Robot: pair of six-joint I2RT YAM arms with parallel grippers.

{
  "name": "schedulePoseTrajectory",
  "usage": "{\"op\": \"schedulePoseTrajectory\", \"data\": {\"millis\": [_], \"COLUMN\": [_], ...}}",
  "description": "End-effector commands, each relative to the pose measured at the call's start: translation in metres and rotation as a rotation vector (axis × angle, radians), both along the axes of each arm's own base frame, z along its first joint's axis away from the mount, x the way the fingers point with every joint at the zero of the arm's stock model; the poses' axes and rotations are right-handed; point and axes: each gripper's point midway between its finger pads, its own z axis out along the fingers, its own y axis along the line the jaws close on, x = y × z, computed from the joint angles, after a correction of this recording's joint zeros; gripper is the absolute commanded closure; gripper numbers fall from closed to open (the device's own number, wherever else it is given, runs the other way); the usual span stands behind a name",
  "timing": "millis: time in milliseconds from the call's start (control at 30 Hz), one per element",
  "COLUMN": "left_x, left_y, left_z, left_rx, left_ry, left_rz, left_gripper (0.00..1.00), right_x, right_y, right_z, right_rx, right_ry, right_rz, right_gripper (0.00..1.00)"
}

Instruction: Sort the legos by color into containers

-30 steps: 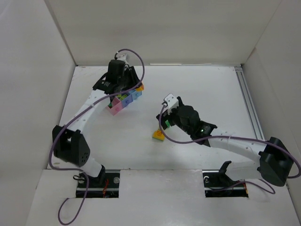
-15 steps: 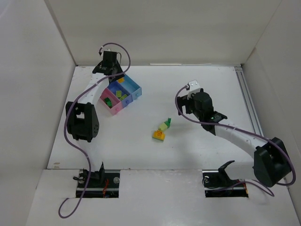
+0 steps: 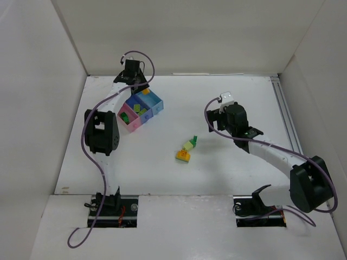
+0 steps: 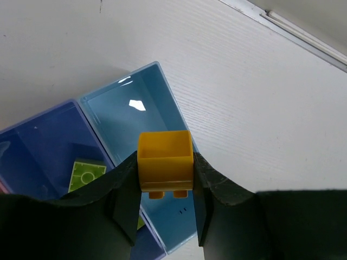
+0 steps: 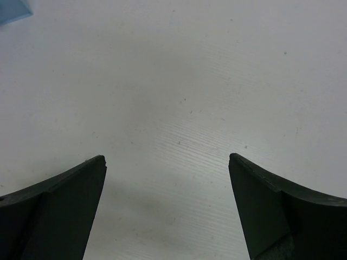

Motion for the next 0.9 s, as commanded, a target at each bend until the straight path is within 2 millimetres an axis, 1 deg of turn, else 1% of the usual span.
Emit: {"op": "schedulePoseTrajectory", "data": {"millis": [0, 33, 67, 100, 133, 167, 200, 267, 367, 400, 533, 567, 600, 633, 733, 767, 800, 867], "left_x": [0.017, 0.020, 0.020, 0.020, 0.020, 0.020, 0.020, 0.020, 0.020, 0.020, 0.019, 0.018, 0.018, 0.018, 0.015, 0.014, 0.012, 0.008], "left_y": [-0.003, -0.004, -0.004, -0.006, -0.008, -0.008, -0.008, -0.010, -0.010, -0.010, -0.011, -0.011, -0.011, -0.011, -0.010, -0.012, -0.011, -0.012], "left_z": [0.021, 0.017, 0.020, 0.013, 0.016, 0.010, 0.010, 0.010, 0.010, 0.010, 0.011, 0.009, 0.009, 0.009, 0.010, 0.016, 0.011, 0.024], "left_rx": [-0.036, -0.043, -0.043, -0.053, -0.060, -0.058, -0.058, -0.064, -0.064, -0.064, -0.069, -0.068, -0.060, -0.060, -0.060, -0.068, -0.059, -0.069], "left_ry": [-0.065, -0.060, -0.060, -0.045, -0.045, -0.036, -0.036, -0.035, -0.035, -0.035, -0.033, -0.024, -0.025, -0.025, -0.025, -0.034, -0.023, -0.042], "left_rz": [0.014, 0.020, 0.020, 0.019, 0.011, 0.011, 0.011, 0.004, 0.004, 0.004, -0.003, -0.003, -0.010, -0.010, -0.010, -0.018, -0.024, -0.033], "left_gripper": [0.91, 0.91, 0.90, 0.88, 0.84, 0.80, 0.78, 0.70, 0.68, 0.65, 0.62, 0.55, 0.51, 0.51, 0.50, 0.50, 0.50, 0.49], "right_x": [0.010, 0.010, 0.010, 0.012, 0.012, 0.012, 0.012, 0.011, 0.013, 0.013, 0.013, 0.013, 0.013, 0.010, 0.008, 0.006, 0.005, 0.001], "right_y": [-0.001, -0.001, -0.001, -0.005, -0.005, -0.005, -0.005, -0.003, -0.007, -0.007, -0.007, -0.007, -0.007, -0.008, -0.007, -0.006, -0.005, -0.002], "right_z": [0.018, 0.018, 0.014, 0.014, 0.014, 0.014, 0.014, 0.014, 0.014, 0.014, 0.014, 0.014, 0.014, 0.008, 0.016, 0.012, 0.015, 0.015], "right_rx": [0.030, 0.022, 0.018, 0.018, 0.018, 0.018, 0.018, 0.021, 0.021, 0.021, 0.013, 0.013, 0.013, 0.005, 0.017, 0.018, 0.016, 0.026], "right_ry": [-0.036, -0.038, -0.030, -0.030, -0.030, -0.030, -0.030, -0.029, -0.029, -0.029, -0.031, -0.031, -0.031, -0.014, -0.032, -0.020, -0.030, -0.027], "right_rz": [-0.009, -0.005, -0.005, -0.015, -0.015, -0.015, -0.015, -0.006, -0.015, -0.015, -0.012, -0.012, -0.012, -0.012, -0.003, 0.008, 0.021, 0.044], "right_gripper": [0.01, 0.01, 0.01, 0.01, 0.01, 0.01, 0.01, 0.01, 0.01, 0.01, 0.01, 0.01, 0.01, 0.01, 0.01, 0.01, 0.01, 0.01]}}
